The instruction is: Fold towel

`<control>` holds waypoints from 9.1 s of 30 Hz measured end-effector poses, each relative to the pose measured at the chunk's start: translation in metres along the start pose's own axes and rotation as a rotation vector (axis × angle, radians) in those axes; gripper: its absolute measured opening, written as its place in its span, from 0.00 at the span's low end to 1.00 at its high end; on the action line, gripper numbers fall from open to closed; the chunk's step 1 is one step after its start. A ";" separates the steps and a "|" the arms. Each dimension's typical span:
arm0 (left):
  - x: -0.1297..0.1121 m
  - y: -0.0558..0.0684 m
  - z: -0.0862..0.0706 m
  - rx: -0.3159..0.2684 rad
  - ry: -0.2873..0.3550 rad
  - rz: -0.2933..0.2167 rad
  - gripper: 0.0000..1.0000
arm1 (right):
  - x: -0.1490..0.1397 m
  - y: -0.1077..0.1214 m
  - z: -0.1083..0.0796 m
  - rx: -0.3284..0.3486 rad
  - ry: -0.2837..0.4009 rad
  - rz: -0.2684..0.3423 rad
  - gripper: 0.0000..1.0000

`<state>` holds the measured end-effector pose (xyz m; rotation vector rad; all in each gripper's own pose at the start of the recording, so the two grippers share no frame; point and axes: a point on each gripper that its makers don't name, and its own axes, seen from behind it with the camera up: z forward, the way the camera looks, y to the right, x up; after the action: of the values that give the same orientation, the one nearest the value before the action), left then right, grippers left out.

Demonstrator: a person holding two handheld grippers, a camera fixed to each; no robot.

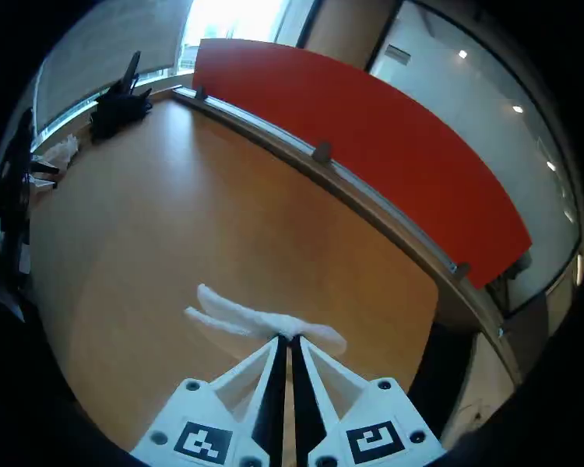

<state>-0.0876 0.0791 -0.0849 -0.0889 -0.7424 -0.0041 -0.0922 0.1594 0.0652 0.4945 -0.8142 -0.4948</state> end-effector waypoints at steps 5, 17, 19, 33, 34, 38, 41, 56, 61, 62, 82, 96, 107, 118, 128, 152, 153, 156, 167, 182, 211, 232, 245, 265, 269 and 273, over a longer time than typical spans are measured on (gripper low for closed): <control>0.001 0.003 0.000 0.001 -0.001 0.004 0.93 | -0.009 0.013 -0.002 -0.015 -0.013 0.004 0.04; 0.004 0.008 -0.001 0.003 0.000 0.016 0.93 | -0.031 0.023 -0.005 -0.024 -0.041 0.026 0.04; 0.005 0.008 -0.001 0.003 0.000 0.017 0.93 | -0.037 0.024 -0.007 -0.027 -0.044 0.033 0.04; 0.008 0.016 -0.001 -0.011 -0.001 0.043 0.93 | -0.108 0.031 -0.028 -0.056 -0.116 0.118 0.04; 0.008 0.016 -0.001 -0.012 -0.001 0.045 0.93 | -0.114 0.031 -0.029 -0.057 -0.124 0.126 0.04; 0.007 0.017 -0.003 -0.012 -0.004 0.054 0.93 | -0.136 0.028 -0.030 -0.062 -0.151 0.149 0.04; 0.006 0.017 -0.004 -0.011 -0.005 0.059 0.93 | -0.151 0.026 -0.030 -0.064 -0.171 0.162 0.04; 0.002 0.015 -0.009 -0.001 -0.009 0.072 0.93 | -0.213 0.010 -0.024 -0.069 -0.282 0.187 0.04; 0.001 0.015 -0.009 0.002 -0.011 0.076 0.93 | -0.229 0.006 -0.020 -0.071 -0.312 0.200 0.04; 0.000 0.015 -0.009 0.003 -0.011 0.076 0.93 | -0.231 0.005 -0.020 -0.072 -0.318 0.203 0.04; -0.009 0.008 -0.013 0.025 -0.026 0.086 0.93 | -0.295 -0.013 -0.004 -0.097 -0.448 0.273 0.06; -0.012 0.005 -0.015 0.033 -0.032 0.088 0.93 | -0.305 -0.017 0.002 -0.127 -0.470 0.291 0.17; -0.014 0.007 -0.014 0.026 -0.030 0.081 0.93 | -0.308 -0.020 -0.008 -0.136 -0.458 0.284 0.71; -0.011 0.009 -0.015 0.018 -0.022 0.078 0.93 | -0.299 -0.027 -0.012 -0.128 -0.428 0.293 0.81; -0.008 0.006 -0.018 0.015 -0.013 0.064 0.93 | -0.285 -0.029 -0.015 -0.151 -0.383 0.355 0.95; 0.000 0.004 -0.020 0.012 0.011 0.046 0.93 | -0.235 -0.043 -0.016 -0.247 -0.217 0.670 0.96; 0.000 0.003 -0.020 0.012 0.011 0.045 0.93 | -0.233 -0.044 -0.016 -0.250 -0.216 0.687 0.96; 0.000 0.003 -0.020 0.013 0.014 0.044 0.93 | -0.230 -0.047 -0.014 -0.252 -0.209 0.737 0.96; 0.006 -0.003 -0.020 0.016 0.025 0.042 0.93 | -0.221 -0.050 -0.013 -0.271 -0.180 0.817 0.96; 0.037 -0.015 -0.020 0.034 0.090 0.033 0.93 | -0.169 -0.026 -0.039 -0.438 0.064 0.791 0.96; 0.127 -0.029 -0.023 0.060 0.353 0.031 0.93 | -0.060 -0.008 -0.099 -0.603 0.488 0.656 0.96; 0.182 -0.037 -0.041 0.083 0.530 -0.005 0.93 | 0.043 -0.045 -0.118 -0.530 0.667 0.583 0.97; 0.193 -0.038 -0.050 0.067 0.577 -0.017 0.93 | 0.111 -0.090 -0.113 -0.462 0.737 0.562 0.97; 0.196 -0.041 -0.054 0.061 0.613 -0.015 0.93 | 0.149 -0.118 -0.112 -0.414 0.757 0.563 0.97; 0.197 -0.040 -0.053 0.060 0.621 -0.018 0.93 | 0.154 -0.122 -0.110 -0.405 0.761 0.554 0.97; 0.198 -0.040 -0.053 0.060 0.627 -0.016 0.93 | 0.159 -0.128 -0.107 -0.393 0.757 0.544 0.97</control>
<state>0.0926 0.0404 0.0136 -0.0203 -0.1162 -0.0239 0.0562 -0.0091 0.0151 0.0575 -0.0893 0.0608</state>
